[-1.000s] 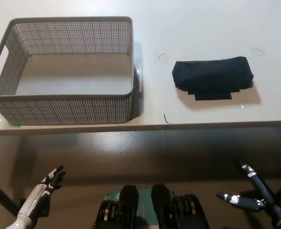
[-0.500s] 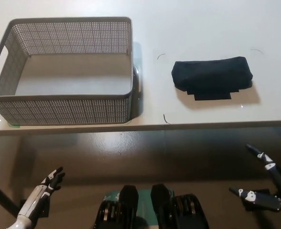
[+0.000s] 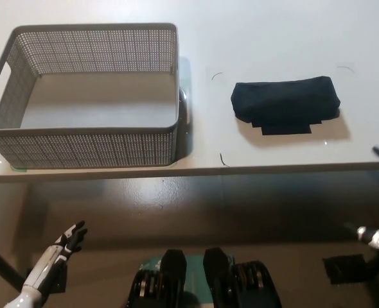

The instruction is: Use the right hand to pick up the pencil case on the right hand side and put it into a grey container on the left side

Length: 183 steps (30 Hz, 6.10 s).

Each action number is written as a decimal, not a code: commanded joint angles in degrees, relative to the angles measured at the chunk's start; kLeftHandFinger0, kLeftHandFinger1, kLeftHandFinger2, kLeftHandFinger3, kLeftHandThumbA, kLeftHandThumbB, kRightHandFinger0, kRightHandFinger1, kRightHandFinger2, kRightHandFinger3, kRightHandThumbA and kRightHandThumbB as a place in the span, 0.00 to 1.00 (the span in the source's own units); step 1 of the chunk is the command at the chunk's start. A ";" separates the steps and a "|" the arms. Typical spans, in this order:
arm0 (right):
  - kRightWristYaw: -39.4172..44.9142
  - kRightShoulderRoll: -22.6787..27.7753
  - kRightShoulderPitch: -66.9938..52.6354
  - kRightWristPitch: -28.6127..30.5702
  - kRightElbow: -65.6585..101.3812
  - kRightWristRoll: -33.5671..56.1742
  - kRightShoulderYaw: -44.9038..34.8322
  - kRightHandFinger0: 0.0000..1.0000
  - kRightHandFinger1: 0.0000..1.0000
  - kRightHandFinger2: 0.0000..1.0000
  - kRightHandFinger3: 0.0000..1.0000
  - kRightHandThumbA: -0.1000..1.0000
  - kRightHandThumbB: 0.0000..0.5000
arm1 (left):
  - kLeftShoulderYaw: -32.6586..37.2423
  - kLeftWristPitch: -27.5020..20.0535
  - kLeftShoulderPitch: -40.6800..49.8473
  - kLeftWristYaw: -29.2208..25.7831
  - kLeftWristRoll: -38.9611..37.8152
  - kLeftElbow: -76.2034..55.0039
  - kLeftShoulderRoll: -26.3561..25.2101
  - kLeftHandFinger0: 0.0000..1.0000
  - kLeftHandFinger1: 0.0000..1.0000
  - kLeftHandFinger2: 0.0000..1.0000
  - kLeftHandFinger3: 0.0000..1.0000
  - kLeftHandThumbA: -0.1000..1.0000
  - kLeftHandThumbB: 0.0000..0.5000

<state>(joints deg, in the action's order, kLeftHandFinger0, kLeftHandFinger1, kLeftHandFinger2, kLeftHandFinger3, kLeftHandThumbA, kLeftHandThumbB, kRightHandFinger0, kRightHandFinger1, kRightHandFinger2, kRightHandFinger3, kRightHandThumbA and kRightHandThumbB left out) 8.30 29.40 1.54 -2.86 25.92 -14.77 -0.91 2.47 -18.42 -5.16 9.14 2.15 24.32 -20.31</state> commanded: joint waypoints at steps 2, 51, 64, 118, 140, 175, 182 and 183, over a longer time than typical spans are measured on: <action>2.27 2.76 5.64 -3.71 1.55 -5.15 -0.85 1.00 1.00 1.00 1.00 0.93 0.62 | 0.12 -2.31 -0.75 1.18 1.10 -1.48 -1.81 1.00 1.00 1.00 1.00 1.00 0.50; 20.33 -5.16 68.41 -8.37 -64.56 -22.89 30.00 1.00 1.00 1.00 1.00 0.84 1.00 | 0.11 -1.66 1.47 3.00 1.34 -1.61 -1.61 1.00 1.00 1.00 1.00 1.00 0.77; 20.39 -7.73 70.81 -7.39 -69.06 -23.15 31.40 1.00 1.00 1.00 1.00 0.86 1.00 | -0.03 -2.05 1.21 3.30 2.04 -1.39 -1.96 1.00 1.00 1.00 1.00 1.00 0.73; 5.05 -19.89 62.63 3.63 -103.96 -23.47 35.60 1.00 1.00 1.00 1.00 0.83 1.00 | -0.06 -6.54 3.18 4.64 0.90 0.40 -0.95 1.00 1.00 1.00 1.00 0.99 0.77; -24.73 -23.46 54.89 12.53 -106.41 -20.09 30.00 0.04 0.29 0.50 0.19 0.00 0.48 | -0.30 -6.00 2.31 4.92 1.15 0.20 -1.10 1.00 1.00 1.00 1.00 1.00 0.83; -25.76 -22.93 66.20 17.46 -80.71 -18.66 24.13 0.01 0.55 0.83 0.99 0.00 0.34 | -0.21 -5.57 2.55 5.08 1.67 0.91 -1.55 0.99 1.00 1.00 1.00 1.00 0.84; -23.67 -24.50 67.79 15.23 -75.56 -19.67 24.19 0.00 0.49 0.79 0.90 0.00 0.34 | -0.21 -6.05 2.48 5.36 1.14 1.34 -1.35 0.99 1.00 1.00 1.00 1.00 0.80; -23.16 -24.71 67.81 14.90 -74.25 -20.00 24.43 0.00 0.47 0.78 0.89 0.00 0.35 | -0.24 -5.95 2.55 5.50 0.93 1.30 -1.35 0.99 1.00 1.00 1.00 1.00 0.80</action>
<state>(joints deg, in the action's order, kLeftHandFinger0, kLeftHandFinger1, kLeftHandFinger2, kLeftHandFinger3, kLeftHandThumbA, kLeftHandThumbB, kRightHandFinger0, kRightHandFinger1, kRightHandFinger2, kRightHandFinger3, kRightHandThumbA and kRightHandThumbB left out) -17.14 5.52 64.60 13.92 -52.81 -34.63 24.01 2.52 -22.54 -2.46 14.15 3.90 26.27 -20.41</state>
